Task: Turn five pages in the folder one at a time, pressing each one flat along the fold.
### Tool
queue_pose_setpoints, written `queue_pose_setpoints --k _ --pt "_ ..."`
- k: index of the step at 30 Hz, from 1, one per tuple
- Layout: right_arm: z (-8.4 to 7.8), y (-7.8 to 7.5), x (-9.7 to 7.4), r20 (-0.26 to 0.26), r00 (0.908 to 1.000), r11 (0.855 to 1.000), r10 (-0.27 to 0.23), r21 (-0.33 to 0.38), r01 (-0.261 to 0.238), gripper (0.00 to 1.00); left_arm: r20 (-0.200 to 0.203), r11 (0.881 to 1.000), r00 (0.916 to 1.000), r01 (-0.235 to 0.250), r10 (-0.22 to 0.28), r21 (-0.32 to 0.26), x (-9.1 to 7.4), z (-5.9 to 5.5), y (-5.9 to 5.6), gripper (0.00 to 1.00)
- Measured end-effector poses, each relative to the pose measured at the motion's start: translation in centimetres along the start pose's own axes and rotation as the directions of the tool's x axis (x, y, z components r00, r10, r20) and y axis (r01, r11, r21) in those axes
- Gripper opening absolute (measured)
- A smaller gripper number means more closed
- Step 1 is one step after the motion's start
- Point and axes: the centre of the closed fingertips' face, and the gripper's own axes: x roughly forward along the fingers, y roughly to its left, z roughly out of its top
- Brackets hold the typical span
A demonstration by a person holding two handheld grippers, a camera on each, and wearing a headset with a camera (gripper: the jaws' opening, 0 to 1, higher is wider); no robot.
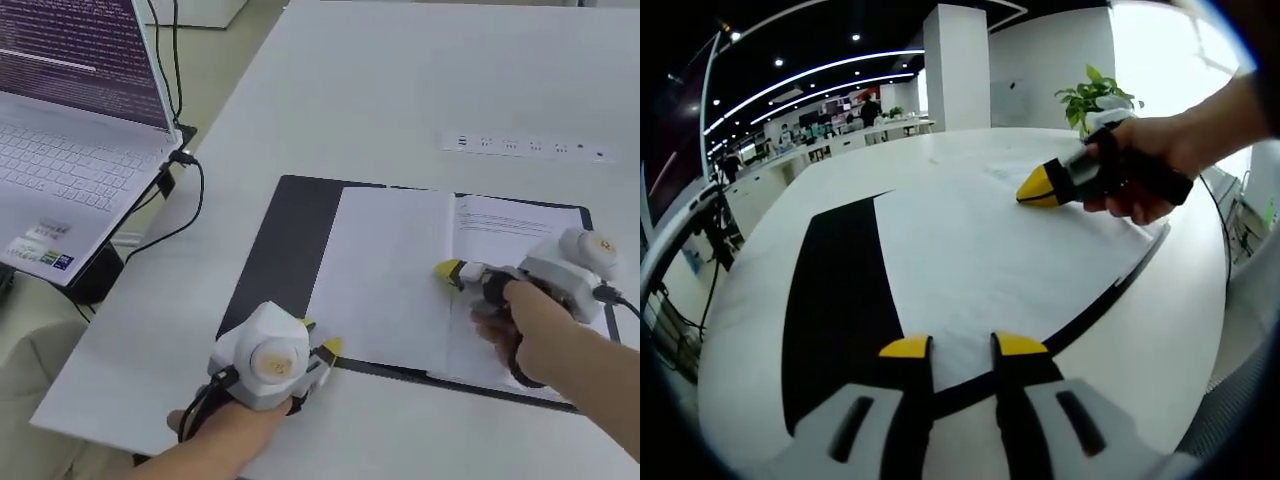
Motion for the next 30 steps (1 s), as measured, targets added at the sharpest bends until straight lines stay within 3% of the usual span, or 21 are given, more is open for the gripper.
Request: queue_pose_setpoints --k 4,8,14,20,30 --pt "1.0 0.5 0.7 0.018 0.9995 0.995 0.025 0.092 -0.027 0.00 0.000 1.000 1.0000 -0.001 0.001 -0.003 0.0 0.0 0.0 0.22" --pt "2.2 0.7 1.3 0.046 0.9984 0.989 0.034 0.140 -0.040 0.00 -0.002 1.000 1.0000 -0.001 0.000 -0.002 0.0 0.0 0.0 0.22" --pt "3.8 -0.1 2.1 0.071 0.9966 0.975 0.043 0.216 -0.057 0.00 -0.001 1.000 1.0000 0.000 0.000 -0.002 0.1 0.0 0.1 0.22" --pt "5.3 -0.2 3.1 0.100 0.9935 0.964 0.054 0.256 -0.078 0.00 0.001 1.000 1.0000 -0.002 0.002 -0.004 0.1 0.0 0.2 0.22" --pt "7.0 0.0 4.6 0.107 0.9930 0.962 0.050 0.260 -0.076 0.00 0.006 1.000 1.0000 -0.004 0.004 -0.007 0.2 -0.2 0.2 0.22"
